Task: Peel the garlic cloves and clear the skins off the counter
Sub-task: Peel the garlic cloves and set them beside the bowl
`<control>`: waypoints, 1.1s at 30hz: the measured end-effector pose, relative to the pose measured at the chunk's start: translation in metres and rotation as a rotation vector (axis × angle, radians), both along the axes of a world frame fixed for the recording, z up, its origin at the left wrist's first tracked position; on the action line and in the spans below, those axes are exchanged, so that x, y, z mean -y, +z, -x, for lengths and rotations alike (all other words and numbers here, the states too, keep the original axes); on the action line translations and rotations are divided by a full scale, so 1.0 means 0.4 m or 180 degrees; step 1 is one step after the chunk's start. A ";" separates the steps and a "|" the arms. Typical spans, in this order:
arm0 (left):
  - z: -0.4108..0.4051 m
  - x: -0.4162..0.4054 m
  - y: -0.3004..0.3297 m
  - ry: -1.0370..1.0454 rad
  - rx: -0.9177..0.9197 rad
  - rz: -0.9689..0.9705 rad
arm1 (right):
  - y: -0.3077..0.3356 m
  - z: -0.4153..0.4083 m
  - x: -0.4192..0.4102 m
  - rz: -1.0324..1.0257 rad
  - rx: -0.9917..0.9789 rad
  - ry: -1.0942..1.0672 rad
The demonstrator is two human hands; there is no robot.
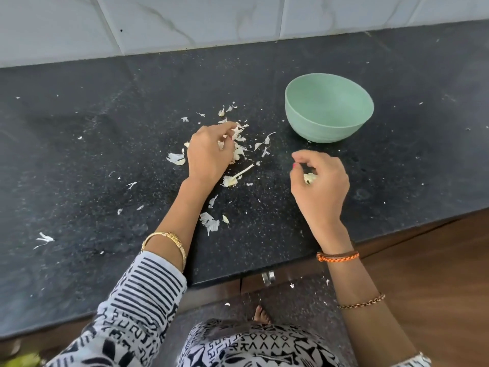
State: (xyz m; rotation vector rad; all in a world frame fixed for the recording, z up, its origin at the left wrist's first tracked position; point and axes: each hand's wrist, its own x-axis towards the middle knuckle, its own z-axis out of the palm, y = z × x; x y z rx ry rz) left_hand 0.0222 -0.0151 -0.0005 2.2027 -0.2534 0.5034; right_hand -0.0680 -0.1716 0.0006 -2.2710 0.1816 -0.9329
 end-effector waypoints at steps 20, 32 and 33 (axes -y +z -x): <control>-0.060 -0.071 -0.010 0.0714 0.0037 -0.0013 | 0.033 -0.306 -0.122 0.0781 -0.1301 0.1727; -0.053 -0.070 -0.001 0.0615 -0.0047 0.0093 | 0.024 -0.286 -0.115 0.1246 -0.1404 0.2216; -0.051 -0.069 0.004 0.0620 -0.0020 0.0091 | 0.021 -0.285 -0.118 0.1281 -0.1352 0.2248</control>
